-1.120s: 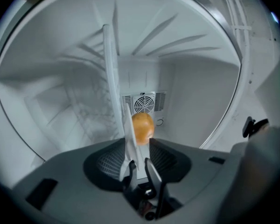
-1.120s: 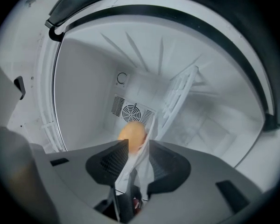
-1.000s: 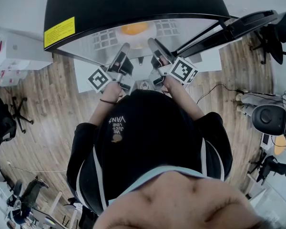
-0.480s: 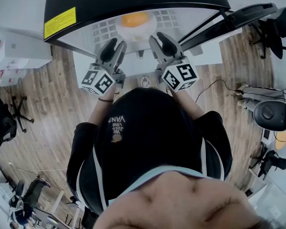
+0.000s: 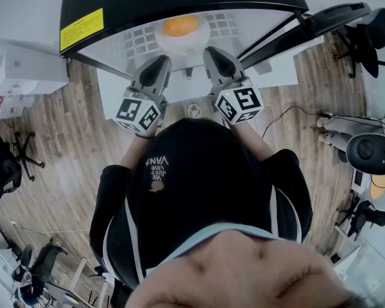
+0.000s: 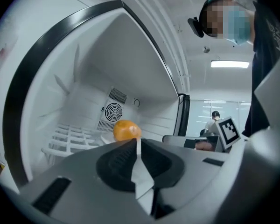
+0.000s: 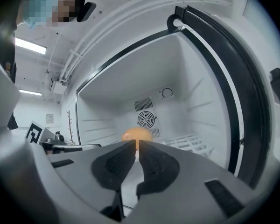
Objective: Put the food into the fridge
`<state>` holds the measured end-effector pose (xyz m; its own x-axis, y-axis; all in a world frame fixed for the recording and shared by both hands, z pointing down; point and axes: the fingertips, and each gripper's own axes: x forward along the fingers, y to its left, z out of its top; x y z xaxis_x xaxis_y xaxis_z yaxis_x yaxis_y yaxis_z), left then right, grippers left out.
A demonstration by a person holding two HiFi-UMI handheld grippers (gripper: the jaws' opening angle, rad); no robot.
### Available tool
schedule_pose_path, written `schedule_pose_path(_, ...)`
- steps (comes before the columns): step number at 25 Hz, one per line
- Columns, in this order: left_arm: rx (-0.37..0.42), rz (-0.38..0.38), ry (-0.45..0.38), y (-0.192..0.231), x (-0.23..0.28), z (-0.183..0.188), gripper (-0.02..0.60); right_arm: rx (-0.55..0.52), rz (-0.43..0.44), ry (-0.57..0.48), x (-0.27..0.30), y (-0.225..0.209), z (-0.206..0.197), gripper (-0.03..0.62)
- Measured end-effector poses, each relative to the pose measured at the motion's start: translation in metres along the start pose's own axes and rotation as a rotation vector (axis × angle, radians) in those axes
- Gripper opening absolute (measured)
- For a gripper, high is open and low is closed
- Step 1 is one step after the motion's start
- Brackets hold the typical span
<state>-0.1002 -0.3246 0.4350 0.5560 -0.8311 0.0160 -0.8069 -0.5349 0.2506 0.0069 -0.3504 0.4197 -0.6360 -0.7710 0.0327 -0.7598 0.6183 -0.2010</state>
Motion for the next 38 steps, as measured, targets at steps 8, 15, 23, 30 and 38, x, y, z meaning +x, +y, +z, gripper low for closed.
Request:
schedule_pose_path(8, 0.058, 0.032, 0.027, -0.001, 0.003, -0.005, 0.017, -0.042, 0.02, 0.052, 0.008, -0.001, -0.013, 0.012)
schedule_pose_path(15, 0.078, 0.052, 0.093, -0.003, 0.01, -0.019, 0.017, -0.082, 0.04, 0.078, 0.012, 0.002, -0.021, 0.011)
schedule_pose_path(23, 0.064, 0.056, 0.106, 0.002, 0.018, -0.02, 0.017, -0.085, 0.044, 0.092, 0.018, -0.002, -0.022, 0.011)
schedule_pose_path(30, 0.049, 0.058, 0.104, 0.005, 0.023, -0.02, 0.017, -0.078, 0.046, 0.095, 0.022, -0.006, -0.022, 0.011)
schedule_pose_path(38, 0.043, 0.068, 0.103, 0.009, 0.027, -0.019, 0.017, -0.085, 0.048, 0.094, 0.029, -0.009, -0.022, 0.011)
